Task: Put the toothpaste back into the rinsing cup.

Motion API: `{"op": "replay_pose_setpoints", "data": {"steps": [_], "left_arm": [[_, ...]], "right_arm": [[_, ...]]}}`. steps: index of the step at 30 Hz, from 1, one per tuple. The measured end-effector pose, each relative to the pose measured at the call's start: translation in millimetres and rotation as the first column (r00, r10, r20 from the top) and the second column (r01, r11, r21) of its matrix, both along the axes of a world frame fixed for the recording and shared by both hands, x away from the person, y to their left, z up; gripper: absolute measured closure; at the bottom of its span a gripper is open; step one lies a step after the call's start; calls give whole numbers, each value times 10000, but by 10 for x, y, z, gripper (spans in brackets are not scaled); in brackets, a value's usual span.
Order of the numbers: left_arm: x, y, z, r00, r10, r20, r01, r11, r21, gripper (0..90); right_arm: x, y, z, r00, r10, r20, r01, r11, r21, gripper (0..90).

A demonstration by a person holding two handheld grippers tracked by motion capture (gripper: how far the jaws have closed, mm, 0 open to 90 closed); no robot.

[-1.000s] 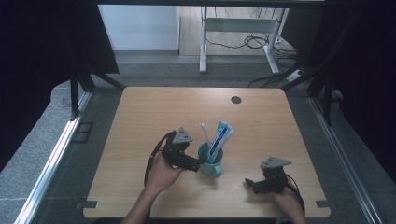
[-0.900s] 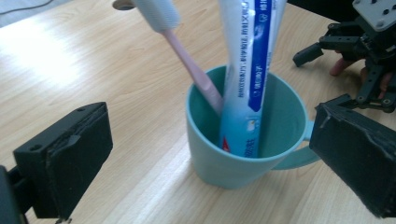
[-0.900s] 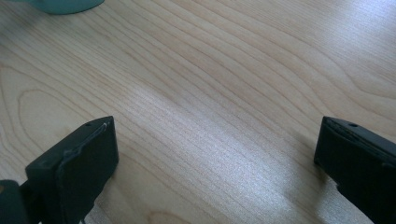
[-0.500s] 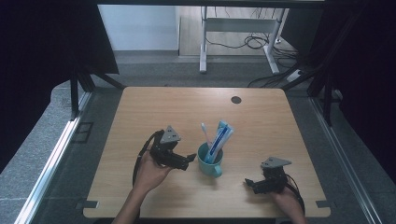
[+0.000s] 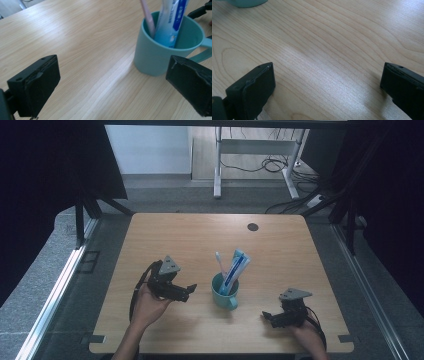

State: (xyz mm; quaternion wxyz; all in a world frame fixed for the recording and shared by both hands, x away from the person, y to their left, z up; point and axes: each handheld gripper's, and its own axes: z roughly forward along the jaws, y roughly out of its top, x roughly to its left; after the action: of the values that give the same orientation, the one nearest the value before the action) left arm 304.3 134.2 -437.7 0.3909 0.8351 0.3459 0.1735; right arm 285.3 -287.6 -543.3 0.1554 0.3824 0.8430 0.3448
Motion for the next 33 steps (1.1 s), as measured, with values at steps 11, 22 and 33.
{"op": "replay_pose_setpoints", "data": {"steps": [11,22,33], "left_arm": [[-45,262,-87,9983,558,-174,-558,9984,-36,0],[-116,514,-233,9930,1102,-417,-1105,9939,-53,0],[-181,636,-444,9874,1428,-679,-1435,9896,-58,0]], "right_arm": [[0,0,0,10000,-2,-6,2,10000,2,0],[-1,1,0,10000,-13,-7,13,10000,10,0],[-1,1,0,10000,-13,-7,13,10000,10,0]]}}
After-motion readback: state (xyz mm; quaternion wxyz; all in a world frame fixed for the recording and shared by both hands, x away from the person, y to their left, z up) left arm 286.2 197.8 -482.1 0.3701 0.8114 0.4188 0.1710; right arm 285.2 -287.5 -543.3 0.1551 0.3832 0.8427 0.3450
